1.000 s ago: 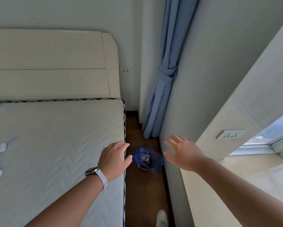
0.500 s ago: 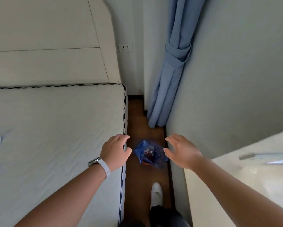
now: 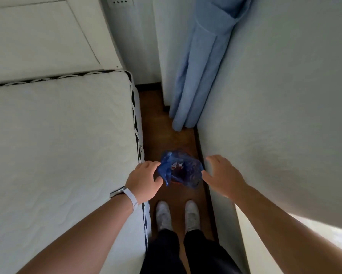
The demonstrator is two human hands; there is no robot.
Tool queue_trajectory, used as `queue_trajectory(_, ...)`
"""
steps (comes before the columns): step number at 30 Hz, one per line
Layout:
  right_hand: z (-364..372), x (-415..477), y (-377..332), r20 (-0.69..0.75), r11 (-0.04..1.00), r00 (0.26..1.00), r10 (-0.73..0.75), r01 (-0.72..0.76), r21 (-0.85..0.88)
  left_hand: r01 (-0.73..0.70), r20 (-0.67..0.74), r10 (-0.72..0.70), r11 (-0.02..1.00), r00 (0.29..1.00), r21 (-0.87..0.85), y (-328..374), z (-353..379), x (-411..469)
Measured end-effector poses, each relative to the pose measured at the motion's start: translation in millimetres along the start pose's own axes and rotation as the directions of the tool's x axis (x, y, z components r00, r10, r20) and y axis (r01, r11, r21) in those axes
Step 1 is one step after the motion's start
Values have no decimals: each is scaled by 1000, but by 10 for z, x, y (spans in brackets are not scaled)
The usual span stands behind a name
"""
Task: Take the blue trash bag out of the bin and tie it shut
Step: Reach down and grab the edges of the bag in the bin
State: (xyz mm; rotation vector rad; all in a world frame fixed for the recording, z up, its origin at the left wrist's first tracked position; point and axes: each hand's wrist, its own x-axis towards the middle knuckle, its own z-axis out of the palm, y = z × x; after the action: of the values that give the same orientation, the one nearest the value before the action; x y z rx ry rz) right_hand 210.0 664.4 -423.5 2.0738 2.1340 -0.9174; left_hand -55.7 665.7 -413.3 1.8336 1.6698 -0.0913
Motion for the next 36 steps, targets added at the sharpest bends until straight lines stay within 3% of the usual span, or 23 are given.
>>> queue_trajectory(7,1338,881,516,101,981,982,162,-171,92,117,167,-102,990,981,-84,-651,1264,1123)
queue_trajectory(10,1903,1219,790,194,954,953,231,-261,146,211,169,-191,971,967,-113,-845,1853,1463)
queue_trajectory(15,2601,1682,1246,103,891,920,379,-393,226,468,2,-488,836,873,-287,-970,2667,1754)
queue_trajectory(19,3095,1873,1544,67,837,891,450,-446,316,598,87,-636,660,767,-455,-1157,3230,1925)
queue_trajectory(23,3434,2014,1737,82,745,840,536,-516,422,608,171,-603,663,780,-437,-1339,3539,1961)
queue_trajectory(27,3704,2140,1871,132,612,767,627,-591,526,554,4,-624,692,782,-463,-1396,3640,1908)
queue_trajectory(32,3880,2139,1880,388,457,662,641,-735,500,406,-126,-557,724,821,-558,-1321,3515,1825)
queue_trajectory(34,3866,2075,1817,398,440,634,663,-760,479,347,-154,-523,730,839,-589,-1275,3419,1791)
queue_trajectory(36,3806,1963,1720,338,470,663,668,-728,500,309,-158,-496,727,854,-613,-1216,3293,1759)
